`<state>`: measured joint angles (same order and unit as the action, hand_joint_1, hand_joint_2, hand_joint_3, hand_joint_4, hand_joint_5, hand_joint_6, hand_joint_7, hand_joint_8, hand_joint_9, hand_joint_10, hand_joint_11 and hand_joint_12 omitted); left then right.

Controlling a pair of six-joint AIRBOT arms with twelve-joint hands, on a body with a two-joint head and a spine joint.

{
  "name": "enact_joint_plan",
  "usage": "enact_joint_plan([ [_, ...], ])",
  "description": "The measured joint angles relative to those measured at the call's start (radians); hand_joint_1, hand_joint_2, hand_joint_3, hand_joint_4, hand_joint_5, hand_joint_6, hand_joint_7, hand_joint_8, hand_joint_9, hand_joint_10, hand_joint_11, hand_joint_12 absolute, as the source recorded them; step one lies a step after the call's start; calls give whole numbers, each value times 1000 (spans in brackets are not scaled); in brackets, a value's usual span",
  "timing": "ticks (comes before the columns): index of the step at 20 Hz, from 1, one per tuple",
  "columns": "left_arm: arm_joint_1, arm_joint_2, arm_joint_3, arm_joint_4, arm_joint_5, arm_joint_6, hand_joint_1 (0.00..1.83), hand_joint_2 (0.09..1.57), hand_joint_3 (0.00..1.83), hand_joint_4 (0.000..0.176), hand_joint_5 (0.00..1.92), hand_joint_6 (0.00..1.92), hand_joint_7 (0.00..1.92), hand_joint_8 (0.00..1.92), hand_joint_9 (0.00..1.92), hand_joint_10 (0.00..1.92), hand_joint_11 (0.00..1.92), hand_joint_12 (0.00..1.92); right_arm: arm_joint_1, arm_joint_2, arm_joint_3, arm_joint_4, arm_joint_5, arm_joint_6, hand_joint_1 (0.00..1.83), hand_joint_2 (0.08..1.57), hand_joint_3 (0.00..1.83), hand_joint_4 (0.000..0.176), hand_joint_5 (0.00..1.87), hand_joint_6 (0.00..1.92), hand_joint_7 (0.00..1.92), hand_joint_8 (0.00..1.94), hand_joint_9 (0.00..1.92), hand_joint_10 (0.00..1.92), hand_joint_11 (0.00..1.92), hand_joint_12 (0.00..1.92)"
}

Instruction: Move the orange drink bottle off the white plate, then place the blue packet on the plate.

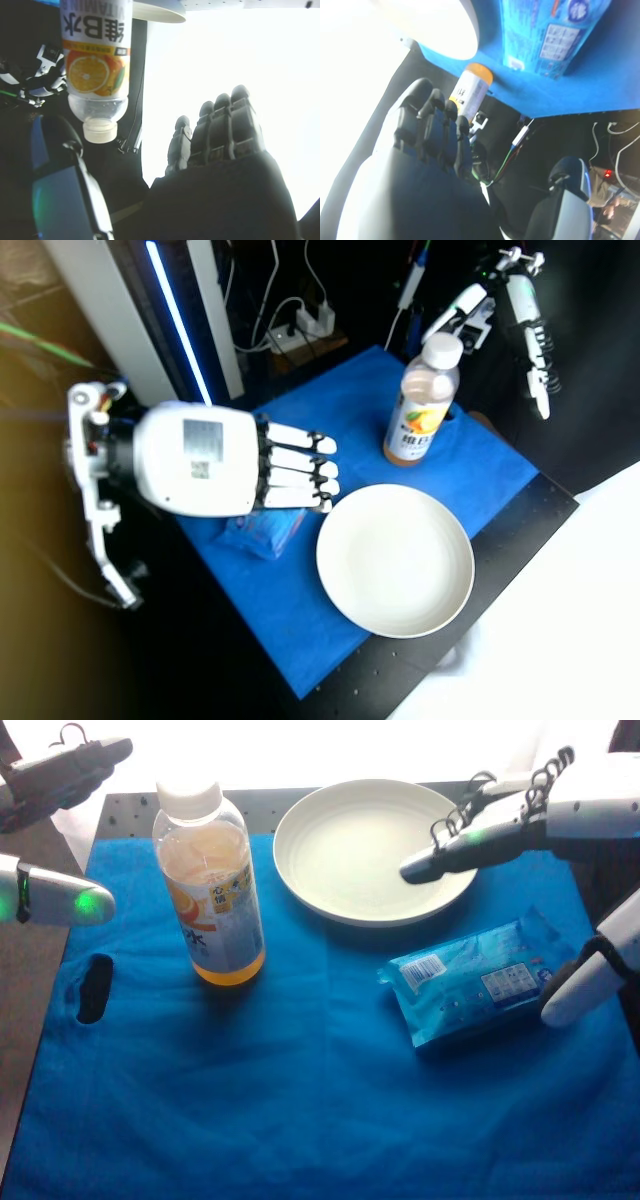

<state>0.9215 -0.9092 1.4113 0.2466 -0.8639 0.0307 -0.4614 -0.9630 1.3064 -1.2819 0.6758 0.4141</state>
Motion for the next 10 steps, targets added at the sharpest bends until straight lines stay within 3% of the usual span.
enact_joint_plan([
  [1, 6, 0, 0, -8, -3, 0, 695, 754, 4, 176, 0, 0, 0, 0, 0, 0, 0, 0, -5, 0, -4, -5, 5, 6, 598, 730, 1, 89, 285, 0, 576, 6, 537, 15, 190, 988],
  [3, 7, 0, 0, -9, -2, 2, 694, 745, 0, 176, 0, 0, 0, 0, 0, 0, 0, 0, -33, 0, -6, -16, 9, 22, 598, 735, 0, 61, 312, 1, 619, 10, 561, 16, 129, 1195],
  [7, 7, 0, -4, -12, -3, 3, 673, 766, 6, 176, 0, 0, 0, 0, 0, 0, 0, 0, -82, -29, 26, -25, 2, 50, 775, 693, 0, 74, 296, 2, 492, 2, 506, 1, 142, 991],
  [10, 7, 0, -4, -13, -6, 3, 691, 769, 6, 176, 0, 0, 0, 0, 0, 0, 0, 0, -102, -56, 51, -24, -1, 62, 765, 710, 0, 80, 281, 0, 461, 0, 487, 0, 193, 877],
])
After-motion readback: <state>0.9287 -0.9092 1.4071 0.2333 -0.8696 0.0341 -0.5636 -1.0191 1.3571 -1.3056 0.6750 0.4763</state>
